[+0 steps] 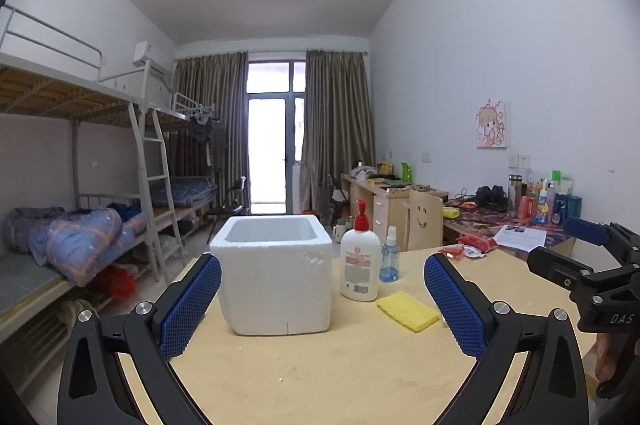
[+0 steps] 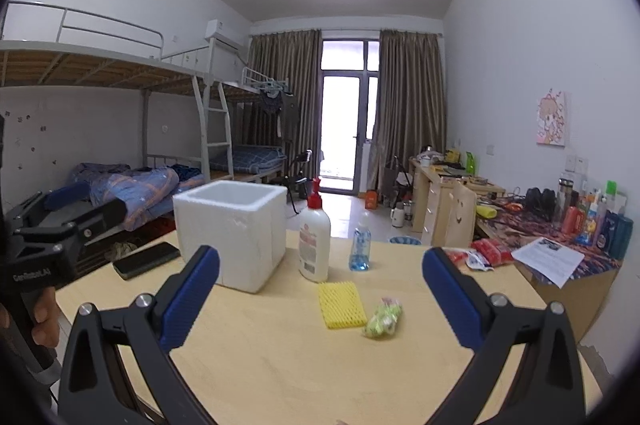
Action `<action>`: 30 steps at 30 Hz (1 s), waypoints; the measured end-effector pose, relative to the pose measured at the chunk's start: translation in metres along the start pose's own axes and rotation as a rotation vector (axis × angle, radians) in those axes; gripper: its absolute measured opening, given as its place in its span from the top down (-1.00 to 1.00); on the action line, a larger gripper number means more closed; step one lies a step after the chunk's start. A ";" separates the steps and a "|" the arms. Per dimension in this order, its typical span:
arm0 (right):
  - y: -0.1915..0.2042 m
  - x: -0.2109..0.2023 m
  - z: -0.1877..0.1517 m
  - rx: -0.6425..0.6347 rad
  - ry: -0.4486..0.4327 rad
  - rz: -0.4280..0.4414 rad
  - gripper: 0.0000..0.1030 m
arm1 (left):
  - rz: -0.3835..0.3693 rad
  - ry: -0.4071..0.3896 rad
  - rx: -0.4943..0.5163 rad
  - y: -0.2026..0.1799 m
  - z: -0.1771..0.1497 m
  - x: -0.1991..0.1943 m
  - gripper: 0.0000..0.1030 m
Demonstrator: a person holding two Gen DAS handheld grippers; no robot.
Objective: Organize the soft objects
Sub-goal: 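Move both tools back from the foam box toward the yellow sponge, then approach the yellow mesh sponge with the left gripper while the right gripper approaches the green bag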
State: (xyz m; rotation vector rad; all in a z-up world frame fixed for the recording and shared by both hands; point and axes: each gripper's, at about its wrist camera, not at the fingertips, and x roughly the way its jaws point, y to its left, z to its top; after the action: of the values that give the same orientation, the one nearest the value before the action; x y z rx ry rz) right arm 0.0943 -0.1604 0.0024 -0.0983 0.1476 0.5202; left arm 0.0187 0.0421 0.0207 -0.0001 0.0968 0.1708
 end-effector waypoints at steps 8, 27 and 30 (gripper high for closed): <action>-0.003 0.000 -0.022 0.018 0.040 -0.038 -0.99 | 0.011 0.015 0.020 0.000 -0.017 0.001 -0.98; -0.016 0.014 -0.031 0.045 0.072 -0.060 -0.99 | -0.031 0.106 0.005 0.000 -0.033 0.023 -0.98; -0.021 0.017 -0.032 0.055 0.079 -0.065 -0.99 | -0.042 0.110 0.017 -0.005 -0.033 0.027 -0.98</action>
State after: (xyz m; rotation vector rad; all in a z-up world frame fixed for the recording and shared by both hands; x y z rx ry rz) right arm 0.1157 -0.1746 -0.0307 -0.0703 0.2350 0.4475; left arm 0.0431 0.0413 -0.0147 0.0056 0.2079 0.1285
